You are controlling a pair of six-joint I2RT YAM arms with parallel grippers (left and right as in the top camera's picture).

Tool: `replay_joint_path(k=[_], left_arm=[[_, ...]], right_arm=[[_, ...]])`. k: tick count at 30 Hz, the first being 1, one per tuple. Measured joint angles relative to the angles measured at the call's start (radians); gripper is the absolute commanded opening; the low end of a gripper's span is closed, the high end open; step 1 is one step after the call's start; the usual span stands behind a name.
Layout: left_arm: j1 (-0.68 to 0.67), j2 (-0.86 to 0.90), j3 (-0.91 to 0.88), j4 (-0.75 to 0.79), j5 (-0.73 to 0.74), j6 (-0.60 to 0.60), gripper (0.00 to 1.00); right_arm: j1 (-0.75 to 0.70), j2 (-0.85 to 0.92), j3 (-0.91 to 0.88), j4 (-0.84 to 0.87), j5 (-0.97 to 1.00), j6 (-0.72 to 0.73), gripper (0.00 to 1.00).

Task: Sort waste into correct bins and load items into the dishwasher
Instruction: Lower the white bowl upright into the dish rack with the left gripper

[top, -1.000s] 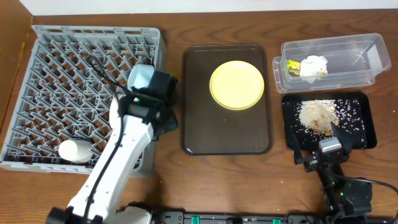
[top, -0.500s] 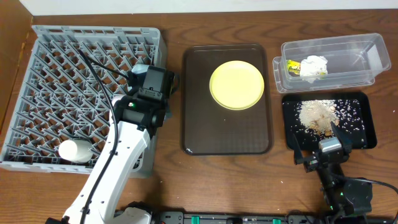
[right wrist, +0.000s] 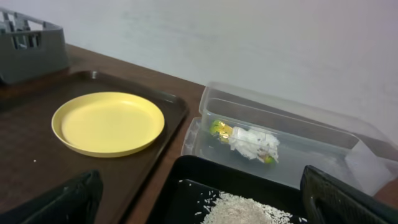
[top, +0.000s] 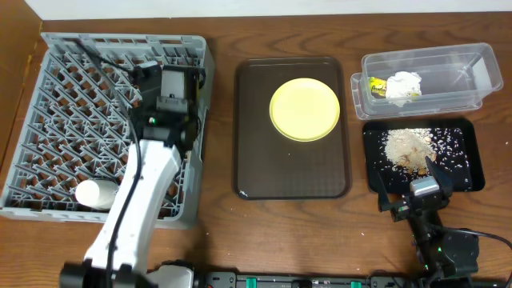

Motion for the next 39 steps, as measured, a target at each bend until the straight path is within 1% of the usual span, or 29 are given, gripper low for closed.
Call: replay_joint_path(k=[4, 9, 15, 19, 20, 22, 24, 26, 27, 28, 29, 32, 35, 39], left_arm=[[-0.002, 0.035, 0.000, -0.098, 0.040, 0.041, 0.08], [-0.004, 0.025, 0.009, -0.235, 0.040, 0.040, 0.08], [-0.003, 0.013, 0.013, -0.394, 0.063, -0.021, 0.08], [-0.003, 0.013, 0.013, -0.426, 0.079, -0.051, 0.09], [-0.003, 0.013, 0.013, -0.426, 0.083, -0.057, 0.11], [-0.005, 0.011, 0.016, -0.431, 0.088, -0.064, 0.23], [-0.008, 0.002, 0.034, -0.440, 0.099, -0.068, 0.24], [-0.016, -0.018, 0.069, -0.414, 0.143, -0.071, 0.24], [-0.019, -0.030, 0.087, -0.390, 0.172, -0.070, 0.27], [-0.023, -0.045, 0.101, -0.365, 0.204, -0.071, 0.37], [-0.025, -0.061, 0.112, -0.352, 0.229, -0.071, 0.43], [-0.027, -0.106, 0.133, -0.366, 0.285, -0.079, 0.43], [-0.027, -0.113, 0.136, -0.416, 0.311, -0.089, 0.47], [-0.027, -0.090, 0.121, -0.425, 0.323, -0.093, 0.56]], right_arm=[[0.000, 0.000, 0.000, 0.000, 0.000, 0.000, 0.99], [0.000, 0.000, 0.000, 0.000, 0.000, 0.000, 0.99], [0.000, 0.000, 0.000, 0.000, 0.000, 0.000, 0.99], [0.000, 0.000, 0.000, 0.000, 0.000, 0.000, 0.99], [0.000, 0.000, 0.000, 0.000, 0.000, 0.000, 0.99], [0.000, 0.000, 0.000, 0.000, 0.000, 0.000, 0.99], [0.000, 0.000, 0.000, 0.000, 0.000, 0.000, 0.99], [0.000, 0.000, 0.000, 0.000, 0.000, 0.000, 0.99], [0.000, 0.000, 0.000, 0.000, 0.000, 0.000, 0.99], [0.000, 0.000, 0.000, 0.000, 0.000, 0.000, 0.99], [0.000, 0.000, 0.000, 0.000, 0.000, 0.000, 0.99], [0.000, 0.000, 0.000, 0.000, 0.000, 0.000, 0.99], [0.000, 0.000, 0.000, 0.000, 0.000, 0.000, 0.99], [0.000, 0.000, 0.000, 0.000, 0.000, 0.000, 0.99]])
